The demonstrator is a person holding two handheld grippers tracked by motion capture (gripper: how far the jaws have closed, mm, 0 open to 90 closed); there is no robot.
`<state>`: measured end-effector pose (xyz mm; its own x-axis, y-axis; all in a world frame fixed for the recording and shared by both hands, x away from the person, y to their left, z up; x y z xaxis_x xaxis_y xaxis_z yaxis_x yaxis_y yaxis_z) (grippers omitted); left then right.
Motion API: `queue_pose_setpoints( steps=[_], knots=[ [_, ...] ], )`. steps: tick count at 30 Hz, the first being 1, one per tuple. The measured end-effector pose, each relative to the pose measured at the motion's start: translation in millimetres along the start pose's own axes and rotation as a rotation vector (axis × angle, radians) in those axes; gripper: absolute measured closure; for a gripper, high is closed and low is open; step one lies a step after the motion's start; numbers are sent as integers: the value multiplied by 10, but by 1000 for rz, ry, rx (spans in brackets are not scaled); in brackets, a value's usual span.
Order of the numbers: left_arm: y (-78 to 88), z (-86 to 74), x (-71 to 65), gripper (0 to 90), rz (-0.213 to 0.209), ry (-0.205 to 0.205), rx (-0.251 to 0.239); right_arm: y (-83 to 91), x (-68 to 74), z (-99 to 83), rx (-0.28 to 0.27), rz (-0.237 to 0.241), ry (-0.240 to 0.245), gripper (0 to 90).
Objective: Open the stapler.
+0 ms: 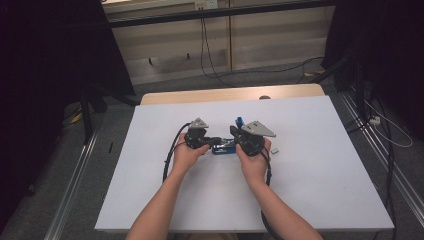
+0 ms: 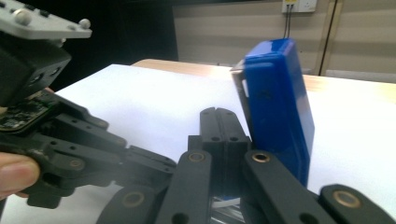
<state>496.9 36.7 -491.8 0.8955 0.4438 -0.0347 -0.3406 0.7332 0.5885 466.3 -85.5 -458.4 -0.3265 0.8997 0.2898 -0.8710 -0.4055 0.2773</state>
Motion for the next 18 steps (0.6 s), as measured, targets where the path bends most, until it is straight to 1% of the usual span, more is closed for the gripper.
queue_pose_setpoints(
  steps=[2, 3, 5, 7, 8, 10, 11, 14, 16, 18],
  knots=[
    [-1, -2, 0, 900, -4, 10, -2, 30, -53, 27, -16, -28, 2, 900],
    [-3, -4, -1, 900, -4, 13, -6, 48, -76, 43, -23, -39, 11, 900],
    [-1, -9, 0, 900, -10, 8, -10, 71, -100, 63, -21, -29, 10, 900],
    [-2, -10, -3, 900, -5, 3, -13, 95, -109, 78, -17, -30, 33, 900],
    [-1, -11, -3, 900, -5, 4, -12, 106, -117, 82, -18, -31, 35, 900],
    [-1, -10, 0, 900, -4, 7, -10, 128, -170, 90, -17, -35, 5, 900],
    [1, -10, -2, 900, -4, 6, -6, 133, -192, 96, -18, -39, 5, 900],
    [0, -9, -5, 900, -2, 5, -6, 168, -271, 89, -15, -51, 25, 900],
    [0, -10, -3, 900, -1, 7, -5, 191, -315, 77, -7, -60, 46, 900],
    [0, -9, -6, 900, 0, 7, -5, 206, -361, 68, -3, -63, 37, 900]
  ],
)
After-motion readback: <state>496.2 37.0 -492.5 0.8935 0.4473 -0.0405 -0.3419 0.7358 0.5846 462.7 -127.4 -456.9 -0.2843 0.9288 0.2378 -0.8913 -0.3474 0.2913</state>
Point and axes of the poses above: each handheld gripper's, and its own axes: y roughly backward along the jaws, z roughly out of its top, x roughly to its left, the point moved 7 cm from there along -y, roughly forward along the jaws, and after that the axes turned 10 degrees about -y, right-handed, at the moved point
